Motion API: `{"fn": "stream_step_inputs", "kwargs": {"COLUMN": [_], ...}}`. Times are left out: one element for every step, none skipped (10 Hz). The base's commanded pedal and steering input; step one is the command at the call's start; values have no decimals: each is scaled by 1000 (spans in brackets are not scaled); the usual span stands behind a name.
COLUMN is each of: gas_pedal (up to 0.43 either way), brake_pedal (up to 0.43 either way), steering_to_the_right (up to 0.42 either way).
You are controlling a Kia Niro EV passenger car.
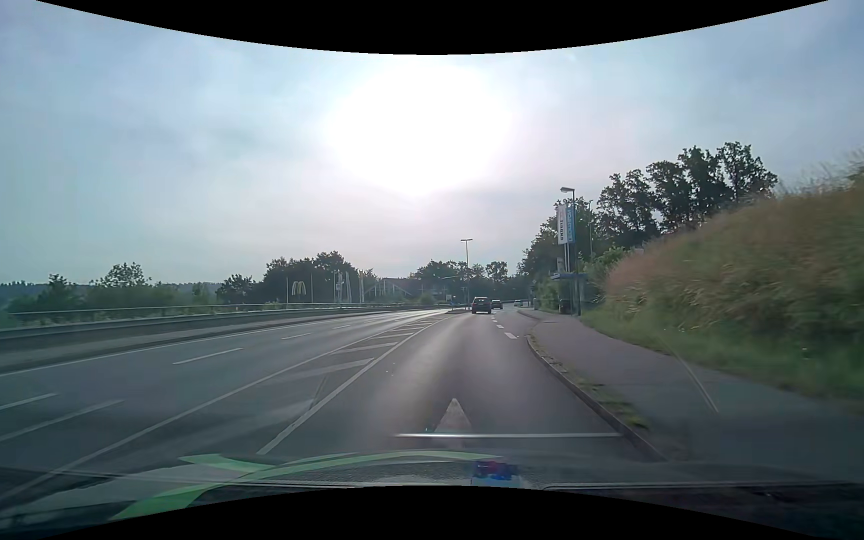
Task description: Follow the waypoints while adhering to traffic rules and regulations
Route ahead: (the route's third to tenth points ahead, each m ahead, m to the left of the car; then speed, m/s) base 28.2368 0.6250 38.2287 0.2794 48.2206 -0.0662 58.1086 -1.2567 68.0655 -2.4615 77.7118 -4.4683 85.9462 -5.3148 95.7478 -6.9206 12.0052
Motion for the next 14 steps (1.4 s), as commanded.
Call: {"fn": "stream_step_inputs", "kwargs": {"gas_pedal": [150,150,150,150,150,150,150,150,150,150,150,150,138,138], "brake_pedal": [0,0,0,0,0,0,0,0,0,0,0,0,0,0], "steering_to_the_right": [6,6,6,7,7,6,7,6,7,6,7,7,6,7]}}
